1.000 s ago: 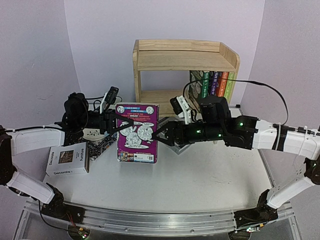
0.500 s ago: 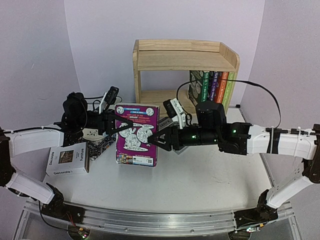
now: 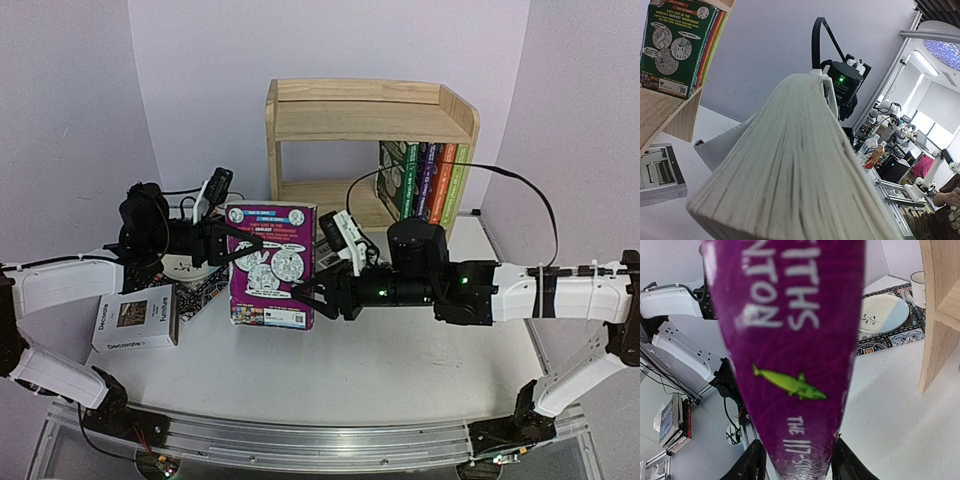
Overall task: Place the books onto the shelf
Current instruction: Pass from the left arm to the right
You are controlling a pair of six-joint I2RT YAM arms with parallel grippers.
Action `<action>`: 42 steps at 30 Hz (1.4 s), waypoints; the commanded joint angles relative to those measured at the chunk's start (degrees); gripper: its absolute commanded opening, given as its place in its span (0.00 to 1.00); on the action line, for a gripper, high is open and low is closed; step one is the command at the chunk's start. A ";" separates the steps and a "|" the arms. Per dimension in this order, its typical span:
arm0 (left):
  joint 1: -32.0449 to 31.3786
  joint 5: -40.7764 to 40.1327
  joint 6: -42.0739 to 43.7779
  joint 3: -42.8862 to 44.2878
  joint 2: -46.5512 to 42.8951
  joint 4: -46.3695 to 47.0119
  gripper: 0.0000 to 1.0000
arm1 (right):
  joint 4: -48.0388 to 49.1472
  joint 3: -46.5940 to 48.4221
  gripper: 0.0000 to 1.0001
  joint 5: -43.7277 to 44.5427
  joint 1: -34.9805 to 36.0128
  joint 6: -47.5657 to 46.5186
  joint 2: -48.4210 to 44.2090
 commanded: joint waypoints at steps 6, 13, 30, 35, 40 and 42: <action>-0.30 0.44 -1.06 3.46 -2.61 5.85 0.00 | 3.07 0.59 0.33 1.26 0.85 -3.17 -1.74; -0.37 0.47 -1.04 3.16 -2.40 5.97 0.00 | 2.69 1.46 0.41 1.55 1.18 -3.66 -1.05; -0.40 1.00 -1.29 2.91 -2.45 6.08 0.00 | 1.30 4.86 0.35 1.65 1.27 -4.69 1.18; -0.46 1.22 -1.58 2.98 -2.13 6.05 0.00 | 1.15 5.33 0.29 1.46 1.27 -4.58 1.71; -0.59 1.10 -1.51 3.00 -1.96 6.14 0.00 | 0.85 5.21 0.17 1.50 1.30 -4.41 2.08; -0.65 1.13 -1.31 2.93 -1.73 6.12 0.02 | -0.11 5.51 0.00 1.81 1.34 -4.39 2.15</action>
